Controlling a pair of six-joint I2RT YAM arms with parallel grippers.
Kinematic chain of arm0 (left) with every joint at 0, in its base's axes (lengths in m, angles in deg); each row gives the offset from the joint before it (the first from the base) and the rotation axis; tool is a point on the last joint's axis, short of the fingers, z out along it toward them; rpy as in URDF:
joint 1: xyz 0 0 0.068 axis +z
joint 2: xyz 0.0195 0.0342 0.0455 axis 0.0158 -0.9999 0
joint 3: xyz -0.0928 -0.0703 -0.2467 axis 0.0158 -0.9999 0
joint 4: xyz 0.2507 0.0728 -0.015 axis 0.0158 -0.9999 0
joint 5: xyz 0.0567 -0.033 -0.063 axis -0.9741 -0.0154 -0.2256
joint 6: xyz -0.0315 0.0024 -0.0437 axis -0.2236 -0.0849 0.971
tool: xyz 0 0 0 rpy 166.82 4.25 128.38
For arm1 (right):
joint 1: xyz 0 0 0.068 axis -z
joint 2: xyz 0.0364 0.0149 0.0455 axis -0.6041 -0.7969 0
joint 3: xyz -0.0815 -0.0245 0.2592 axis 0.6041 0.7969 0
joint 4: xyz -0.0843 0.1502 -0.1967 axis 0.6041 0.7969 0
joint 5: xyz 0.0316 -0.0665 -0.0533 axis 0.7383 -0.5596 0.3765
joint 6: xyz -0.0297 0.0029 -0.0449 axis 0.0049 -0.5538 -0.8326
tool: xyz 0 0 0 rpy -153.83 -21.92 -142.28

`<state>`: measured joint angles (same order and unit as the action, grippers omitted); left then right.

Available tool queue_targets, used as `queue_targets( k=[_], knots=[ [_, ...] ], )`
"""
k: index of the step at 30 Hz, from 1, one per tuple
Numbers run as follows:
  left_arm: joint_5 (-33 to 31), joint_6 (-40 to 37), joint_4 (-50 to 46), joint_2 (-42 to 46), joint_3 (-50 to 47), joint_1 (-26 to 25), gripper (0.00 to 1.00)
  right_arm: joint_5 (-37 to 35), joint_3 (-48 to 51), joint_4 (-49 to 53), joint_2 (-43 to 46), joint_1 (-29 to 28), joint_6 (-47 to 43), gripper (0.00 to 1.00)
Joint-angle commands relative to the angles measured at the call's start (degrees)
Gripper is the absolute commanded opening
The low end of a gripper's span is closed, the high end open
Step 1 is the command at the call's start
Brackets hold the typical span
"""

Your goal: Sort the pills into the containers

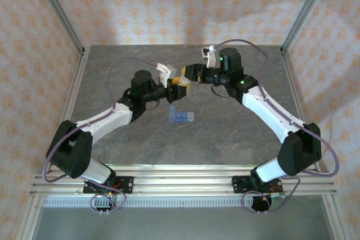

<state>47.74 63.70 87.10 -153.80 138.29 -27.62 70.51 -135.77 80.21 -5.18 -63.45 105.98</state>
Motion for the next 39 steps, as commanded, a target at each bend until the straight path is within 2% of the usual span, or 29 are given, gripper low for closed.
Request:
queue_targets(
  k=[1, 3, 5, 12, 16, 29, 39],
  knots=[
    [-0.7, -0.1, 1.6, 0.0, 0.8, 0.6, 0.0, -3.5, -0.3, -1.3, 1.3, 0.5, 2.6, 0.72],
    [-2.5, -1.6, 0.4, 0.4, 0.8, 0.6, 0.0, -6.9, -0.5, -1.0, 2.3, 0.6, 5.3, 0.79],
    [-4.5, -3.5, -1.2, 1.0, 0.8, 0.5, 0.0, -9.1, -1.1, -0.2, 2.6, 0.7, 8.2, 0.82],
    [-16.3, -11.9, -7.6, 3.2, 1.0, -1.5, 0.0, -15.5, -3.5, 4.7, 0.9, 0.2, 20.6, 0.83],
    [-20.3, -14.8, -9.7, 3.6, 1.3, -2.3, 0.0, -18.6, -5.4, 7.7, -0.3, -1.7, 21.3, 0.83],
    [-22.3, -17.2, -12.1, 3.6, 2.2, -4.1, 0.0, -20.4, -7.9, 9.5, -4.7, -5.1, 22.0, 0.79],
    [-22.6, -17.1, -12.1, 2.9, 2.9, -4.5, 0.0, -19.5, -6.9, 8.4, -5.1, -6.1, 22.5, 0.69]
  ],
)
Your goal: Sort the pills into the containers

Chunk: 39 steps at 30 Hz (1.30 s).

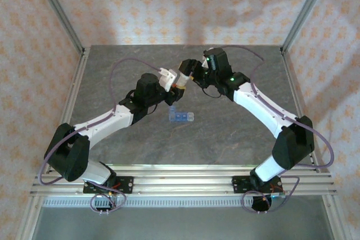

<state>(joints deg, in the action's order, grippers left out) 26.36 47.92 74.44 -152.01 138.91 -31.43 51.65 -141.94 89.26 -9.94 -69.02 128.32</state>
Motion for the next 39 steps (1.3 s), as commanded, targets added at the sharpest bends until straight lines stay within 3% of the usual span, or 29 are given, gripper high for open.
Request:
queue_targets(
  k=[1, 15, 20, 28, 33, 36, 39],
  knots=[
    [-1.1, -1.2, 0.5, 1.0, 2.4, -0.7, 0.0, -0.6, -0.5, -0.9, -0.3, -0.5, 0.2, 0.66],
    [-1.3, -0.8, 0.8, -0.1, 3.2, -0.9, 0.0, 0.7, 0.5, -1.8, -0.6, -0.6, 0.3, 0.5],
    [-1.5, -0.5, 1.3, -0.3, 3.3, -0.9, 0.0, 1.3, 0.8, -1.7, -0.6, -0.6, 0.1, 0.49],
    [-0.5, 0.4, 1.7, 0.4, 2.7, -0.9, 0.0, 0.3, 1.6, -1.7, 0.5, -0.6, -3.7, 0.35],
    [9.0, 4.6, 3.6, 1.5, 1.8, 0.8, 0.0, 2.5, 2.1, -3.3, 1.9, 0.4, -15.2, 0.33],
    [17.4, 9.6, 7.1, 1.5, 0.8, 2.2, 0.0, 8.9, 4.5, -7.0, 3.1, 1.6, -24.6, 0.34],
    [23.0, 13.9, 9.6, 1.1, 0.7, 2.9, 0.0, 16.0, 7.1, -11.1, 3.9, 3.4, -28.0, 0.34]
  ],
)
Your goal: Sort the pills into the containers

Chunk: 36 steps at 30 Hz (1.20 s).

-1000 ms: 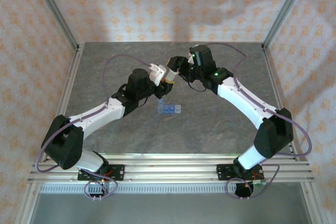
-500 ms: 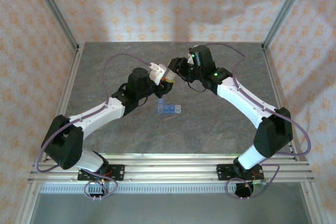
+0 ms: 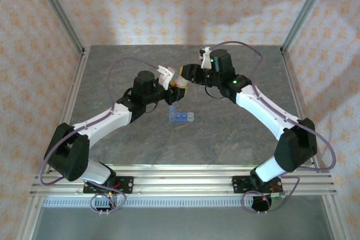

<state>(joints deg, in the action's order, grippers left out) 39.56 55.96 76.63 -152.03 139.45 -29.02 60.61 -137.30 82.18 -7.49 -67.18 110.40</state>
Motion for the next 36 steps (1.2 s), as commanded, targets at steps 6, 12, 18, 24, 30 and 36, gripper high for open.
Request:
queue_targets(
  k=[6, 12, 18, 24, 30, 36],
  knots=[
    [12.0, 7.1, 8.4, 0.7, -0.3, 0.6, 0.0, 14.9, 2.9, -7.4, 1.0, 4.0, -7.5, 0.33],
    [13.4, 7.7, 8.8, -0.3, 0.2, 0.8, 0.0, 19.0, 2.2, -7.4, 0.2, 4.7, -6.7, 0.31],
    [15.0, 8.3, 9.1, -0.8, 0.3, 1.1, 0.0, 20.7, 1.4, -5.0, 0.3, 5.4, -8.4, 0.31],
    [16.0, 9.3, 9.8, -1.7, 0.8, 1.3, 0.0, 21.7, 0.6, -3.5, -0.7, 5.6, -8.6, 0.28],
    [9.7, 4.7, 4.5, -0.8, 1.5, 1.2, 0.0, 17.6, 0.0, -3.7, -0.8, 5.7, -3.7, 0.67],
    [-4.0, -3.3, -2.2, 1.3, 2.1, 0.1, 0.0, 7.9, -0.3, -3.0, 0.7, 5.7, 5.2, 0.82]
  ],
)
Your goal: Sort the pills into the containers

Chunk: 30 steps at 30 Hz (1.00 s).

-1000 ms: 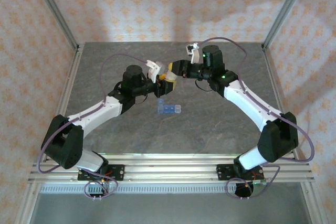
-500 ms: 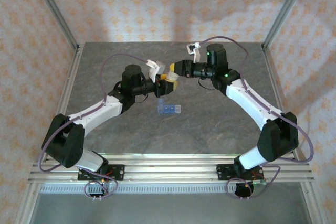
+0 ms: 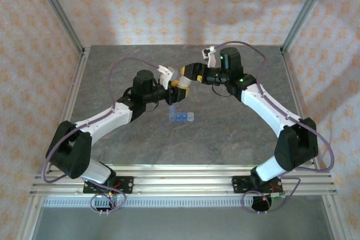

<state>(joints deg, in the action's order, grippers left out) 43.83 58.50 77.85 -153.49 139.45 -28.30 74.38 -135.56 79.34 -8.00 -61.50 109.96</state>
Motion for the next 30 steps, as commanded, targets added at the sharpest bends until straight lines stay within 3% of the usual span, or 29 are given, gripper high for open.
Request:
queue_targets(
  k=[1, 5, 10, 22, 30],
  knots=[
    [-10.5, -7.2, -4.4, 3.2, 2.2, -0.9, 0.0, -6.8, -2.0, -0.2, 1.3, 0.0, 7.0, 0.82],
    [-19.2, -11.5, -6.3, 4.3, 2.0, -2.3, 0.0, -12.7, -3.0, 3.2, 0.9, -0.2, 13.3, 0.83],
    [-25.2, -15.1, -6.7, 4.5, 1.9, -4.0, 0.0, -17.3, -3.2, 5.2, -0.2, -1.8, 18.1, 0.83],
    [-26.0, -15.9, -7.8, 3.4, 2.7, -5.4, 0.0, -18.0, -4.1, 2.9, -2.6, -5.3, 19.4, 0.82],
    [-25.8, -15.8, -7.8, 2.9, 2.9, -5.8, 0.0, -17.4, -4.9, 2.4, -3.1, -6.7, 19.6, 0.75]
  ],
)
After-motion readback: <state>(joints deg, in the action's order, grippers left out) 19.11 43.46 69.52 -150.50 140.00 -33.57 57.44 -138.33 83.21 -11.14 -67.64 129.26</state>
